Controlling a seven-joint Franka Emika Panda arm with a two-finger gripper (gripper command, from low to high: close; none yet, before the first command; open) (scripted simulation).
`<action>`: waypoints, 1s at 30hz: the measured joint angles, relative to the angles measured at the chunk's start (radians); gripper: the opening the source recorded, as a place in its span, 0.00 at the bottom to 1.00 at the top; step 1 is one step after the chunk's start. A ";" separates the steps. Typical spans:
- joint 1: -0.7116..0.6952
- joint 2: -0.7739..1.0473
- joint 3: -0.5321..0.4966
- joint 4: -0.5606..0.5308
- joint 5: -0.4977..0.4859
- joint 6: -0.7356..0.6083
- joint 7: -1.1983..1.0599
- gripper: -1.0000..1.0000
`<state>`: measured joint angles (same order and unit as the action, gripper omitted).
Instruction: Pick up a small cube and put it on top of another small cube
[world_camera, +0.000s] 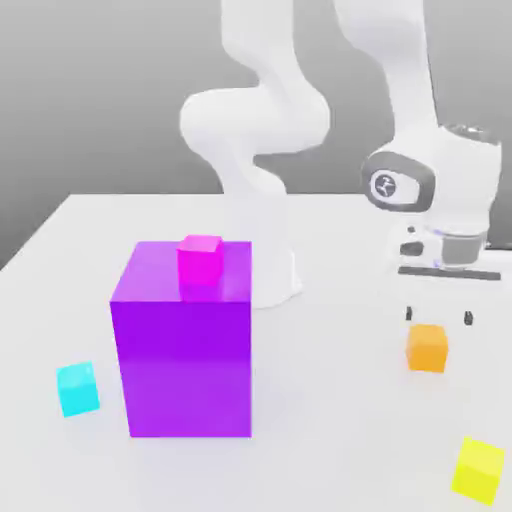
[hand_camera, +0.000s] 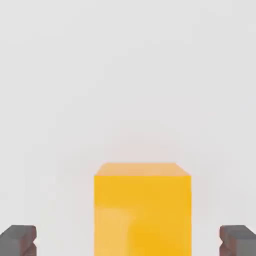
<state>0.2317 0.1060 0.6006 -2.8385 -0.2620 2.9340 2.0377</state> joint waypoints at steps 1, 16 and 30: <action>0.015 0.020 -0.028 0.006 -0.054 0.010 0.040 0.50; 0.300 0.181 -0.398 0.051 -0.404 0.119 0.299 0.00; 0.056 -0.060 -0.008 -0.017 0.168 -0.029 -0.123 0.00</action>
<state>0.2876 0.0455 0.5926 -2.8555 -0.0935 2.9049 1.9149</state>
